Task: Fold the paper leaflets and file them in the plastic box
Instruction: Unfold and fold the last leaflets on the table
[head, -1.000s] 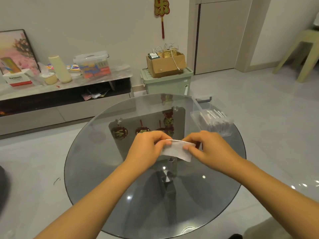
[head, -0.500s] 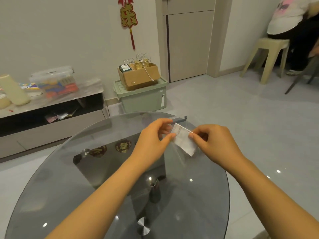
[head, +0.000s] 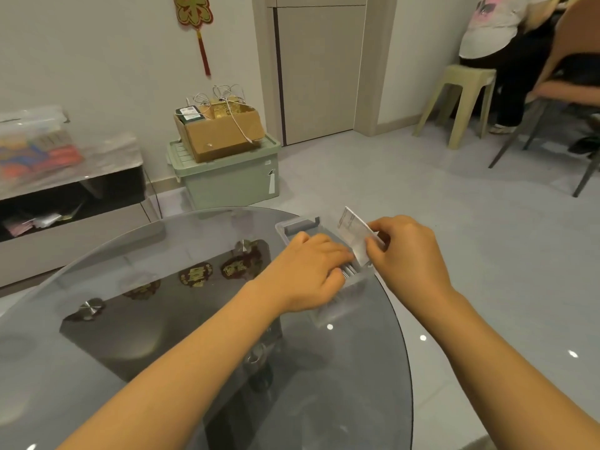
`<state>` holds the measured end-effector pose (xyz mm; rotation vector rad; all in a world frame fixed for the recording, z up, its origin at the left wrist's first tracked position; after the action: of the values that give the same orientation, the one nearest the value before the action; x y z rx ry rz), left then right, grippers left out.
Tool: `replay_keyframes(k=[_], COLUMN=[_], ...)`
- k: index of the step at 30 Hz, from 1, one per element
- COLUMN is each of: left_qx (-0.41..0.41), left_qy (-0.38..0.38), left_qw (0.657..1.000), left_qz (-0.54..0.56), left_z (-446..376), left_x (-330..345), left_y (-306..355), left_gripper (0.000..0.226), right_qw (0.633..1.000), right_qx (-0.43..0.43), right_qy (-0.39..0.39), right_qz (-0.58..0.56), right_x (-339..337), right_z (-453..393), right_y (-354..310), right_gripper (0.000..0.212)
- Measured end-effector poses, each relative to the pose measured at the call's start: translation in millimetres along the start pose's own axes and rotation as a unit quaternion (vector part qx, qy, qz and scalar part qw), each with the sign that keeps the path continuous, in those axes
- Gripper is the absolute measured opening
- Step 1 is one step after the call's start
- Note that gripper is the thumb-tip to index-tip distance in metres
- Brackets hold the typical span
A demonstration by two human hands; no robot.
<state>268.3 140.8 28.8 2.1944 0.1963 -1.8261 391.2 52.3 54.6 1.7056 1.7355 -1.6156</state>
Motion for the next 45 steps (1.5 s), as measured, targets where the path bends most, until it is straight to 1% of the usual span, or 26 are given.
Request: replay_keyframes(k=[5,8,14,18,23,27,29,32,34,37,40,45], left_qx=[-0.002,-0.01,-0.007,-0.013,-0.013,-0.019,-0.019,-0.021,-0.02,-0.018,-0.014,-0.008], left_qy=[-0.027,-0.03,-0.024,-0.027,0.012,0.029,0.029,0.027,0.035,0.036,0.032,-0.023], left_qw=[0.999,0.999,0.999,1.0,1.0,0.999,0.999,0.999,0.999,0.999,0.999,1.0], left_qz=[-0.036,-0.039,-0.029,0.001,0.001,-0.001,-0.01,-0.007,0.002,0.01,0.009,-0.003], left_z=[-5.2,-6.4,-6.7,-6.5,-3.1,-1.7,-2.5,-2.7,-2.1,-0.9,1.5,-4.8], left_x=[1.3,0.8,3.6,3.3,4.4,3.5,3.9,5.0,3.8,3.1,4.0,4.1], left_y=[-1.2,-0.7,-3.5,-5.9,-4.3,-3.4,-2.7,-3.0,-2.4,-1.0,-2.5,-4.5], left_gripper=[0.077,0.078,0.069,0.064,0.058,0.054,0.05,0.048,0.046,0.058,0.061,0.076], right_qw=[1.0,1.0,0.999,0.998,0.999,0.991,0.982,0.977,0.985,0.996,1.0,0.999], right_qx=[-0.016,-0.02,-0.023,-0.028,-0.007,-0.006,-0.002,0.014,0.026,0.021,0.004,-0.023], right_qy=[-0.009,-0.011,0.001,-0.002,-0.036,-0.069,-0.102,-0.144,-0.129,-0.073,-0.019,-0.018], right_qz=[0.019,0.019,-0.046,-0.048,0.008,0.11,0.162,0.154,0.113,0.053,0.01,0.021], right_x=[4.3,5.4,1.0,2.7,11.6,24.2,28.0,29.1,25.3,19.4,20.6,26.2], right_z=[0.9,0.2,1.7,1.4,0.9,-2.0,-3.2,-4.0,-4.3,-4.7,-2.7,-2.3], right_y=[-4.1,-4.2,-7.8,-8.7,-6.5,-15.1,-17.7,-14.9,-14.2,-12.8,-15.5,-14.9], right_gripper=[0.026,0.027,0.031,0.031,0.035,0.026,0.025,0.024,0.024,0.019,0.018,0.02])
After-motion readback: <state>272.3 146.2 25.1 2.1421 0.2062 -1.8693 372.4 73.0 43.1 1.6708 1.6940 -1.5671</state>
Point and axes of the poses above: each hand's wrist, its own z-axis away from the middle knuckle, its own x-axis out of the palm, y = z × x, the point moved 2 cm from there along -z, towards the middle knuckle, and after that the axes turned 2 degrees about -z, right-handed, at the moved point
